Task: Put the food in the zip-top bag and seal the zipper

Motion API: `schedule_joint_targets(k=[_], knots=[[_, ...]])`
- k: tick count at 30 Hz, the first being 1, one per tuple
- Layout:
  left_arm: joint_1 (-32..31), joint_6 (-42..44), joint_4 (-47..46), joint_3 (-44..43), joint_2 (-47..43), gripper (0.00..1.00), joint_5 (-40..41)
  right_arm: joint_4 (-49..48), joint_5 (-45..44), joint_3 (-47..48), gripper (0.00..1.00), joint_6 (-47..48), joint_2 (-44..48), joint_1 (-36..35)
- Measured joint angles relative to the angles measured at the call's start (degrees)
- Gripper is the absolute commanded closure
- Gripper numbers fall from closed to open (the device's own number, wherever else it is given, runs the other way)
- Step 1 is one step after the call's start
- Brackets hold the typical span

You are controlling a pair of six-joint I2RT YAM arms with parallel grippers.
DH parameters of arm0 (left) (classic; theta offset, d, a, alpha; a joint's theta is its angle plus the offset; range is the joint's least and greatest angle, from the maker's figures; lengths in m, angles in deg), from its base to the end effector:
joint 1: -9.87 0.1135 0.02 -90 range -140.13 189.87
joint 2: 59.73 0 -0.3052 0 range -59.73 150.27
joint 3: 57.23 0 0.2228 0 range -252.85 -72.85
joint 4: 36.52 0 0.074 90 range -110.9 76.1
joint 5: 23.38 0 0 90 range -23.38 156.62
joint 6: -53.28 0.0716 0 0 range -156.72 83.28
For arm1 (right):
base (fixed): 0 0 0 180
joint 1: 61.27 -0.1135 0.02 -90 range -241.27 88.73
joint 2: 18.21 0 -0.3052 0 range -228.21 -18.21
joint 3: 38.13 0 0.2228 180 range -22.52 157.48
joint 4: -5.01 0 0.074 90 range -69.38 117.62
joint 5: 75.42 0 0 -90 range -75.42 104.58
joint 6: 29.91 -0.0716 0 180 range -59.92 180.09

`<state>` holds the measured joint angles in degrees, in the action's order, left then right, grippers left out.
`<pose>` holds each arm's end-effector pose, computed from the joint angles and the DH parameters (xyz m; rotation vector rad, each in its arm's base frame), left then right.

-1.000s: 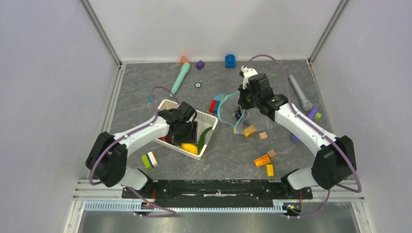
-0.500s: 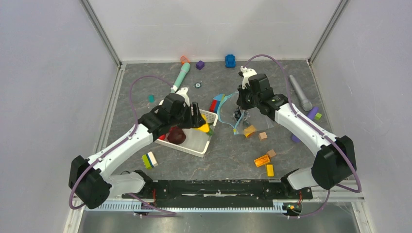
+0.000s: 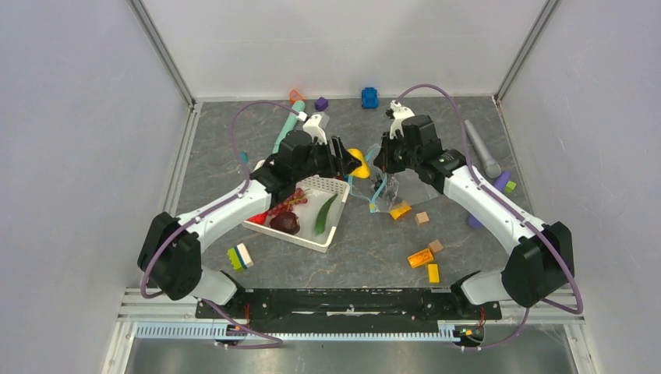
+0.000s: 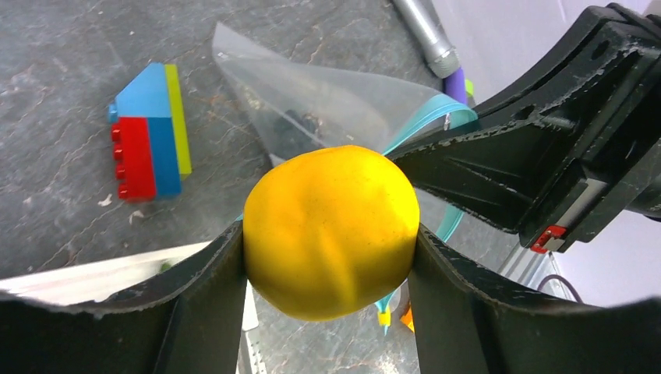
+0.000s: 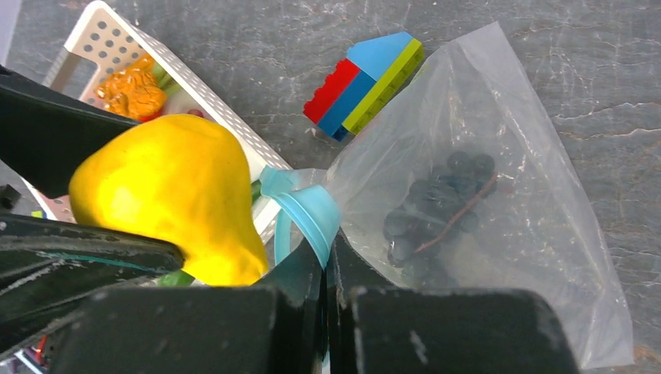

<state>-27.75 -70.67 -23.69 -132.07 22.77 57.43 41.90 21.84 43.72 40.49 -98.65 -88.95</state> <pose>0.2596 -0.2145 0.3357 0.1799 2.0457 -0.9656 0.2704 0.1521 0.3358 -0.2317 2.2375 0.5952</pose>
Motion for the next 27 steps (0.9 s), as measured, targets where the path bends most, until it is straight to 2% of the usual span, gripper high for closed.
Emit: schedule_joint_targets(k=[7, 14, 18, 20, 21, 22, 24, 27], knots=[[-1.5, 0.0, -4.5, -0.2, 0.4, 0.88, 0.1, -1.4, 1.9, 0.1, 1.00, -3.5, 0.6, 0.3], [-4.0, 1.6, -4.5, -0.2, 0.4, 0.78, 3.2, -4.5, 4.3, 0.1, 1.00, -7.3, 0.9, 1.3], [-5.1, 2.5, -4.6, -0.2, 0.9, 0.67, 5.7, -6.3, 5.4, -0.1, 1.00, -9.6, 1.2, 1.8], [-5.4, 2.8, -4.5, -0.3, 2.0, 0.57, 6.3, -7.4, 5.6, -0.5, 1.00, -10.5, 1.8, 2.3], [-5.6, 3.0, -4.5, -0.5, 2.7, 0.48, 6.3, -7.8, 5.8, -0.8, 1.00, -11.0, 2.2, 2.4], [-5.7, 3.0, -4.5, -0.7, 3.5, 0.37, 6.3, -8.3, 6.1, -1.2, 1.00, -11.7, 2.8, 2.6], [-5.9, 3.0, -4.4, -1.3, 5.2, 0.01, 6.2, -9.0, 6.3, -1.9, 1.00, -12.6, 3.9, 2.8], [-6.3, 3.5, -3.7, -1.6, 6.4, 0.00, 5.9, -10.6, 6.9, -3.2, 1.00, -13.8, 4.9, 3.3]])
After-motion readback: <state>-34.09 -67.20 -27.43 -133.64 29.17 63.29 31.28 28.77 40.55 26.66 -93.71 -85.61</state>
